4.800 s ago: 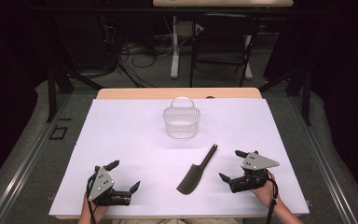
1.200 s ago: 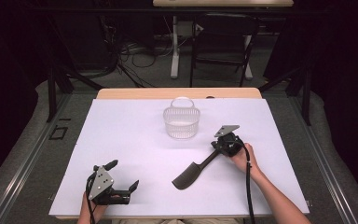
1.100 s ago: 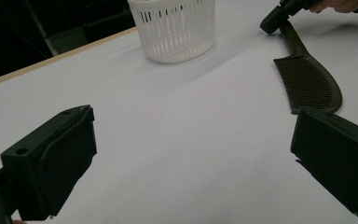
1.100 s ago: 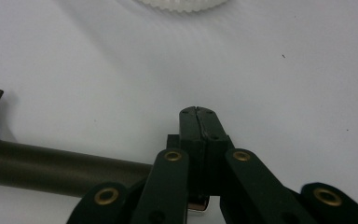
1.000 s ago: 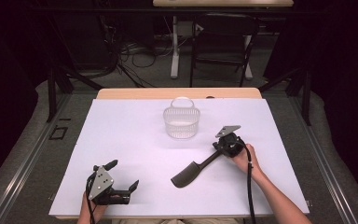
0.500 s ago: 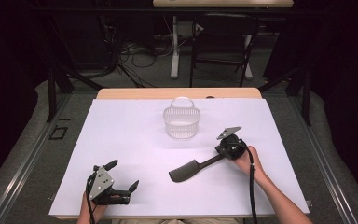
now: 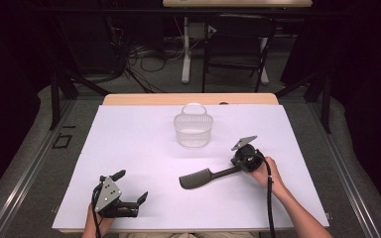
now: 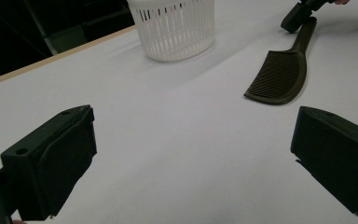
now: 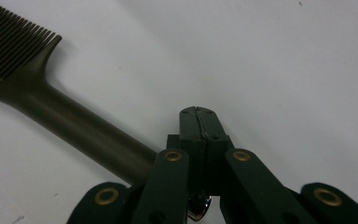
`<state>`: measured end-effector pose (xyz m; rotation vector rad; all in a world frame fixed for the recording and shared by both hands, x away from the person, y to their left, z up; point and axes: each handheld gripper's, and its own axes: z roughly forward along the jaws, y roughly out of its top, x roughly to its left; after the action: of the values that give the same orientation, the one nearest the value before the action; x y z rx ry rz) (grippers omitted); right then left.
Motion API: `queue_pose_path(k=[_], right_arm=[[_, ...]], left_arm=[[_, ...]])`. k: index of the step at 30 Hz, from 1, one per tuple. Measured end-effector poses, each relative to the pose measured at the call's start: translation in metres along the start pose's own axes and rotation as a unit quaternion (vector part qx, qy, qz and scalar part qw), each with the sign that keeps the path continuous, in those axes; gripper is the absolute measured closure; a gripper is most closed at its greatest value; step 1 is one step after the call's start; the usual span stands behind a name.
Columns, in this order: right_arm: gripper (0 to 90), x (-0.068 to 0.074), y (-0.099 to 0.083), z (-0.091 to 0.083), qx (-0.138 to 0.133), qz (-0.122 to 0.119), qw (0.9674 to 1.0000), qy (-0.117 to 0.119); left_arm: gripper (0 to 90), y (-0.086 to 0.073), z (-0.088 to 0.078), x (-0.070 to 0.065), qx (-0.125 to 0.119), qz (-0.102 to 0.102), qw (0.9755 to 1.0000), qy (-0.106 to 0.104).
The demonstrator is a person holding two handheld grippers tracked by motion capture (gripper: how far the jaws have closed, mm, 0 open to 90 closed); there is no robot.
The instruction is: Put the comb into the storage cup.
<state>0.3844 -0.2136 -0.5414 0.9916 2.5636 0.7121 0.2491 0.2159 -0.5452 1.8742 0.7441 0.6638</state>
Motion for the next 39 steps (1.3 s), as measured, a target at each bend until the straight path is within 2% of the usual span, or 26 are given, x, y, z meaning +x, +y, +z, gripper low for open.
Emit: queue_pose_path(k=[1,15,27,29,32,35,39], right_arm=[[90.0,0.001,-0.001,0.001,-0.012,0.0,0.9999,0.001],[90.0,0.005,-0.002,-0.001,0.003,-0.01,0.9999,0.006],[90.0,0.014,-0.007,-0.008,0.002,-0.016,0.9998,0.011],[90.0,0.015,-0.008,-0.01,-0.002,-0.012,0.9998,0.017],[90.0,0.018,-0.009,-0.011,0.0,-0.01,0.9998,0.018],[90.0,0.02,-0.009,-0.01,0.007,-0.017,0.9996,0.021],[90.0,0.022,-0.008,-0.01,0.007,-0.022,0.9995,0.023]], left_arm=[[0.2,0.0,0.0,0.0,0.0,0.0,1.0,-0.001],[0.2,0.0,0.0,0.001,-0.001,-0.002,1.0,0.0],[0.1,0.001,0.0,0.001,-0.002,-0.002,1.0,0.0],[0.1,0.0,0.002,0.002,-0.003,-0.008,1.0,-0.003],[0.1,0.001,0.002,0.001,0.0,-0.004,1.0,-0.001],[0.2,0.002,0.0,-0.001,-0.009,-0.003,1.0,-0.002],[0.1,0.001,0.002,-0.001,-0.005,-0.004,1.0,-0.007]])
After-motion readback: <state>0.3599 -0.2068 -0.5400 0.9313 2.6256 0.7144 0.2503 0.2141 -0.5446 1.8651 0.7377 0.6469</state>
